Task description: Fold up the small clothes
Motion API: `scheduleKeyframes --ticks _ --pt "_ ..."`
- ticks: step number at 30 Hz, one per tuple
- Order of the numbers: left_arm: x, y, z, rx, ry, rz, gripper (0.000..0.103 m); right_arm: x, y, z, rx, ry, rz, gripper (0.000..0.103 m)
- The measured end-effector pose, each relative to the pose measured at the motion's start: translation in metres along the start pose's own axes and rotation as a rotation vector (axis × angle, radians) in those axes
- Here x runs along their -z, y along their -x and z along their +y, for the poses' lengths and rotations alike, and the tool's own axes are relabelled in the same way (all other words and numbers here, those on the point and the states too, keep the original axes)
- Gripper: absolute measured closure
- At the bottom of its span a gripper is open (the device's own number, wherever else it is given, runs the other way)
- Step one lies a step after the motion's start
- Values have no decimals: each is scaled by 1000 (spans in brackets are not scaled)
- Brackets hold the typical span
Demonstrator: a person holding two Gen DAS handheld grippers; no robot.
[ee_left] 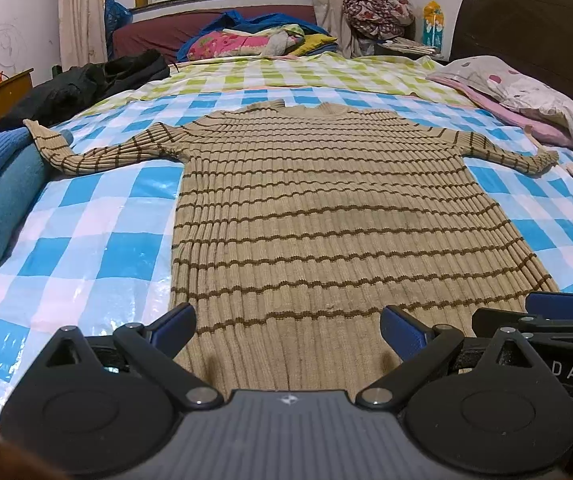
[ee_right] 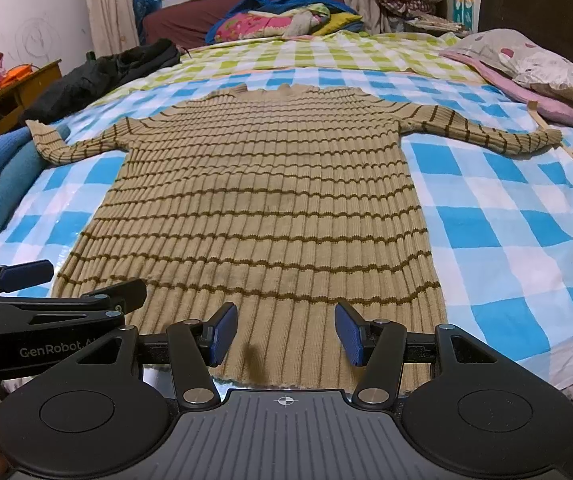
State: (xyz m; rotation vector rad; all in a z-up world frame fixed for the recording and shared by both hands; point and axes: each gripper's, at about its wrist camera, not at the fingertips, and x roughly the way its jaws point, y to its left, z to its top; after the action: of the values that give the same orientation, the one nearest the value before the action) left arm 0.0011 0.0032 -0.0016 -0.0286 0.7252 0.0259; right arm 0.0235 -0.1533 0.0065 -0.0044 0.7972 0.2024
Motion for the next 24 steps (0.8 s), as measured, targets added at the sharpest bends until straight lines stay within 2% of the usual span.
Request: scheduleKeyframes --ticks 24 --pt "-1 0 2 -16 13 -2 1 -3 0 3 22 20 -6 49"
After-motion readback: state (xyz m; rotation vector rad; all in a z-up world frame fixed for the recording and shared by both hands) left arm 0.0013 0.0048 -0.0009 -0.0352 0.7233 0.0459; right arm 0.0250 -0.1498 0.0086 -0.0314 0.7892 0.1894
